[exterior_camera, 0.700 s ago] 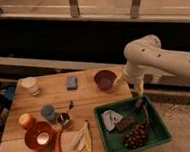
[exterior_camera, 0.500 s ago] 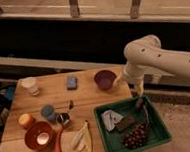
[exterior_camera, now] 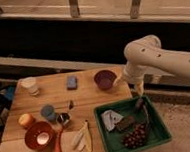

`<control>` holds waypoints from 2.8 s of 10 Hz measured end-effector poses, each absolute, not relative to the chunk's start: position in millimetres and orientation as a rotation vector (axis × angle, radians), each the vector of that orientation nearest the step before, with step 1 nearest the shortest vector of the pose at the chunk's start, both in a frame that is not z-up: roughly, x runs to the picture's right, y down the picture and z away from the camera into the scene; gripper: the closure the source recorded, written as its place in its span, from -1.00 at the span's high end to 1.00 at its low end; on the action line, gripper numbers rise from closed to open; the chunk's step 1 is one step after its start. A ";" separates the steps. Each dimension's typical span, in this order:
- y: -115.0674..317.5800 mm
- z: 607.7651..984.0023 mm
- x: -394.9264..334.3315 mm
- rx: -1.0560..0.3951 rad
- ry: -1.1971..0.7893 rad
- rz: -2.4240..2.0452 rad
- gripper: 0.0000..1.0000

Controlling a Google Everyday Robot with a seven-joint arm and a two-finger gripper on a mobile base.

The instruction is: Place pepper in paper cup

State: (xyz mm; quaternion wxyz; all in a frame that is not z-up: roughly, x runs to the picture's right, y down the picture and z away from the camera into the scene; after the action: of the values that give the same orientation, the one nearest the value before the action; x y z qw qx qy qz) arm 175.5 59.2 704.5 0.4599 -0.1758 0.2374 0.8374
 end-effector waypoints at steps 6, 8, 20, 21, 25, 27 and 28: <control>59.2 704.5 175.6 -0.433 0.584 2.061 0.60; 59.2 704.5 175.7 -0.432 0.585 2.061 0.60; 50.6 697.6 125.5 -0.426 0.516 1.919 0.60; 51.5 697.1 99.0 -0.447 0.494 1.863 0.60; 69.4 682.9 -5.6 -0.563 0.391 1.640 0.60; 83.8 667.1 -35.9 -0.613 0.337 1.557 0.60; 86.5 664.5 -40.9 -0.621 0.328 1.543 0.60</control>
State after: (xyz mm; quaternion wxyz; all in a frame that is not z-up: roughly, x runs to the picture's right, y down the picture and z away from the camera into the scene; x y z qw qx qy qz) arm -40.9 86.5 664.5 0.6617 -0.2746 0.1452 0.6824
